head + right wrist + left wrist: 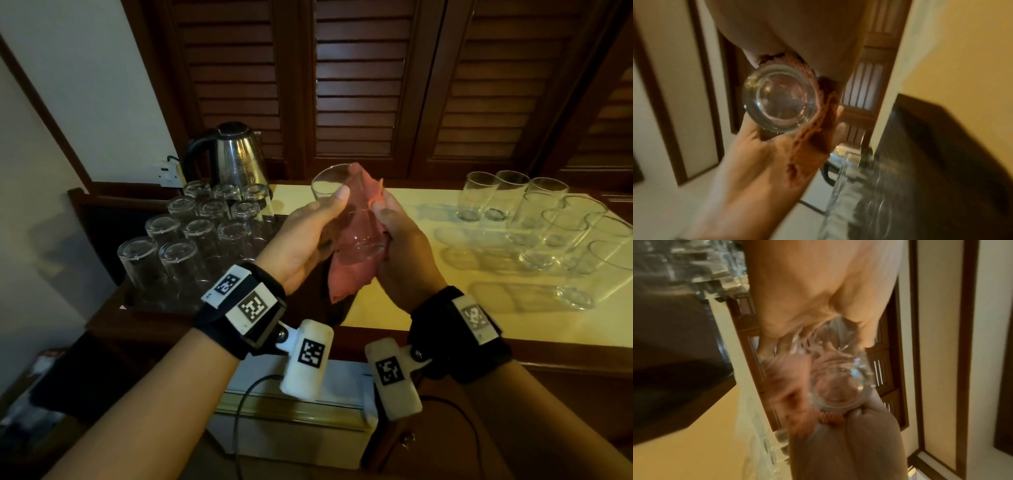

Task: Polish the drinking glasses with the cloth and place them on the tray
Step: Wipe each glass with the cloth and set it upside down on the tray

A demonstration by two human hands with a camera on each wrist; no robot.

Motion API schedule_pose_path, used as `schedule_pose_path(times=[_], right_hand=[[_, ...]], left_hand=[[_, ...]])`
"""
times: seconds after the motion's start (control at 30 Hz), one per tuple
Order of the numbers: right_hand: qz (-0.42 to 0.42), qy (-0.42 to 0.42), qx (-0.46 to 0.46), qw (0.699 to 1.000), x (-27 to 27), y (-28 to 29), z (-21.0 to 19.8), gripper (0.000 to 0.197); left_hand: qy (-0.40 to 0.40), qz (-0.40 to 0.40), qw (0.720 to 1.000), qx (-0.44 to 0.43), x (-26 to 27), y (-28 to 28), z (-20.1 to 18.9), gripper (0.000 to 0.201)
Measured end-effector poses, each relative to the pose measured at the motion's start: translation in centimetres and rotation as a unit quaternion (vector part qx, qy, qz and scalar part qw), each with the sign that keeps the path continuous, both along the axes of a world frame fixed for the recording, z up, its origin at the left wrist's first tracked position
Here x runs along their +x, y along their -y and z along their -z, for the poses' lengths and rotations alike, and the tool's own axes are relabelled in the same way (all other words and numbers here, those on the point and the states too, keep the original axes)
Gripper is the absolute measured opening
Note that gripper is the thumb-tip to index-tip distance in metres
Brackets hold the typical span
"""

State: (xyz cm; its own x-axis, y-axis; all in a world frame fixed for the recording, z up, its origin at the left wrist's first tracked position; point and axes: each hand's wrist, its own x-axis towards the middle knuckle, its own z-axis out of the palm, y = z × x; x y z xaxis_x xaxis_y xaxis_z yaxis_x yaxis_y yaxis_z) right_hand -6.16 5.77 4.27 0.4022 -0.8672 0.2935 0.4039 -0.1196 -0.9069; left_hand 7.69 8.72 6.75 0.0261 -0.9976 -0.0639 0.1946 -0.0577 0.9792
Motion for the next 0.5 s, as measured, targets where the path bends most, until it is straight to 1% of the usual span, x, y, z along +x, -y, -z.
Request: schedule_pose_path(times=[0.03, 0.07, 0.1, 0.13, 0.17, 0.2, 0.23, 0.27, 0.3, 0.33, 0.37, 0.4, 0.47, 0.5], right_hand=[[0.026, -0.054, -0.053, 0.997, -0.2, 0.2, -0.1, 0.048], [0.048, -0.116, -0.112, 0.986, -0.3, 0.4, 0.1, 0.052], [0.068, -0.166, -0.159, 0.971, -0.2, 0.7, 0.3, 0.056], [0.080, -0.187, -0.179, 0.963, -0.1, 0.8, 0.4, 0.056], [0.080, -0.176, -0.169, 0.966, 0.1, 0.7, 0.4, 0.054], [0.064, -0.138, -0.134, 0.979, 0.3, 0.6, 0.3, 0.050], [0.032, -0.079, -0.083, 0.993, 0.3, 0.3, 0.0, 0.046], [-0.001, -0.020, -0.034, 0.999, 0.2, 0.1, -0.2, 0.044], [-0.023, 0.025, 0.004, 0.999, 0.0, 0.0, -0.3, 0.043], [-0.030, 0.048, 0.024, 0.998, -0.3, -0.1, -0.4, 0.043], [-0.030, 0.053, 0.029, 0.998, -0.5, -0.1, -0.4, 0.044], [-0.020, 0.037, 0.012, 0.999, -0.6, -0.1, -0.4, 0.044], [0.015, -0.028, -0.048, 0.998, -0.4, -0.3, -0.4, 0.047], [0.032, -0.054, -0.068, 0.996, -0.2, -0.4, -0.3, 0.048]], left_hand=[[0.006, -0.016, 1.000, 0.002, 0.0, 0.2, -0.1, 0.038], [0.020, -0.028, 0.999, 0.007, -0.2, 0.4, -0.3, 0.039], [0.035, -0.033, 0.999, 0.018, -0.4, 0.5, -0.4, 0.052], [0.042, -0.036, 0.998, 0.024, -0.7, 0.5, -0.3, 0.069], [0.035, -0.040, 0.998, 0.022, -1.1, 0.6, -0.2, 0.079], [0.019, -0.043, 0.999, 0.017, -1.2, 0.6, -0.2, 0.076], [-0.001, -0.034, 0.999, 0.010, -1.3, 0.5, -0.3, 0.063], [-0.017, -0.002, 1.000, 0.009, -1.2, 0.3, -0.4, 0.051], [-0.027, 0.034, 0.999, 0.008, -1.0, 0.1, -0.4, 0.047], [-0.026, 0.054, 0.998, 0.000, -0.8, -0.1, -0.4, 0.049], [-0.020, 0.050, 0.999, -0.009, -0.7, 0.0, -0.3, 0.052], [-0.012, 0.020, 1.000, -0.011, -0.8, 0.1, -0.5, 0.053], [0.011, -0.062, 0.998, -0.010, -1.3, 0.6, -0.5, 0.054], [0.029, -0.082, 0.996, -0.013, -1.6, 0.8, -0.4, 0.058]])
